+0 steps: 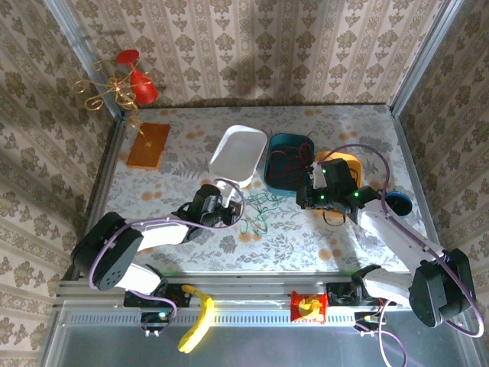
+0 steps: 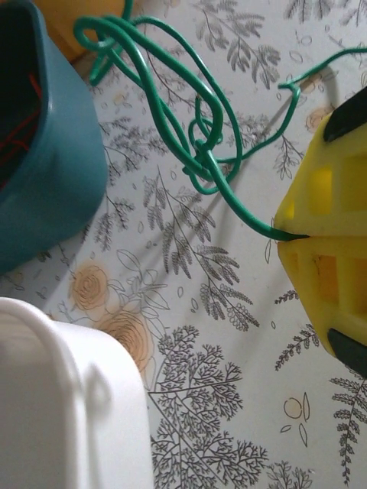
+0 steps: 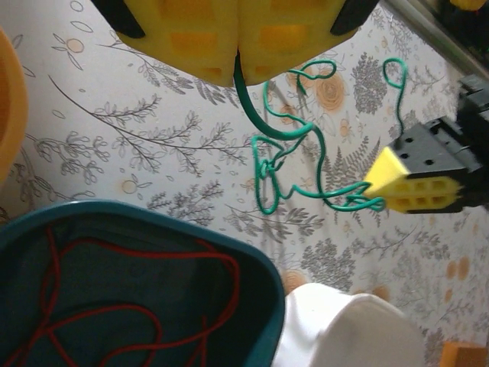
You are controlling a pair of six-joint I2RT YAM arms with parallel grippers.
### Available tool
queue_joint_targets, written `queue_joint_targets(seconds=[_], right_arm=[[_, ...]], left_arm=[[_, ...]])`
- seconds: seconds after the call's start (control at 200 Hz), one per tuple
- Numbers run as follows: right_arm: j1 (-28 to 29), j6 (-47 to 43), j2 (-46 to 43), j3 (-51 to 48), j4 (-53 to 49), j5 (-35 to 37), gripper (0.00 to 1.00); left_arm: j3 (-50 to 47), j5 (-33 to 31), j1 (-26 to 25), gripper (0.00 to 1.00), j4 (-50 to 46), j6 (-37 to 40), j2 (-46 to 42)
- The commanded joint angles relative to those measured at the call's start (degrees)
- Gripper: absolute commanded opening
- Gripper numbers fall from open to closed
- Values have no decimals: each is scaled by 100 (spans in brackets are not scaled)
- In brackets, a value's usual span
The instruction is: Untangle the cables
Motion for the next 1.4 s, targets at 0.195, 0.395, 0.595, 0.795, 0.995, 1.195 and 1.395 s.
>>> queue_joint_targets(seconds=[0.195, 0.395, 0.595, 0.795, 0.995, 1.195, 1.395], right_arm=[[-802, 479, -232, -217, -226, 852, 0], [-84, -24, -164, -187, -151, 527, 0], [1140, -413, 377, -39, -57, 277, 0], [1697, -679, 1088, 312, -60, 310, 0], [1839, -817, 1405, 580, -100, 180, 24], [1793, -1000, 1025, 783, -160, 730, 38], [1686, -1175, 1241, 1230, -338, 849, 38]], left_arm=[[-301, 30, 170, 0, -475, -31, -730], [-110, 499, 174, 0, -418, -114, -743], [157, 637, 153, 0, -385, -101, -581], [266, 711, 80, 0, -290, -135, -378], [347, 756, 25, 0, -280, -166, -266], [407, 790, 0, 0, -401, -95, -224], [487, 796, -1, 0, -509, -65, -170]])
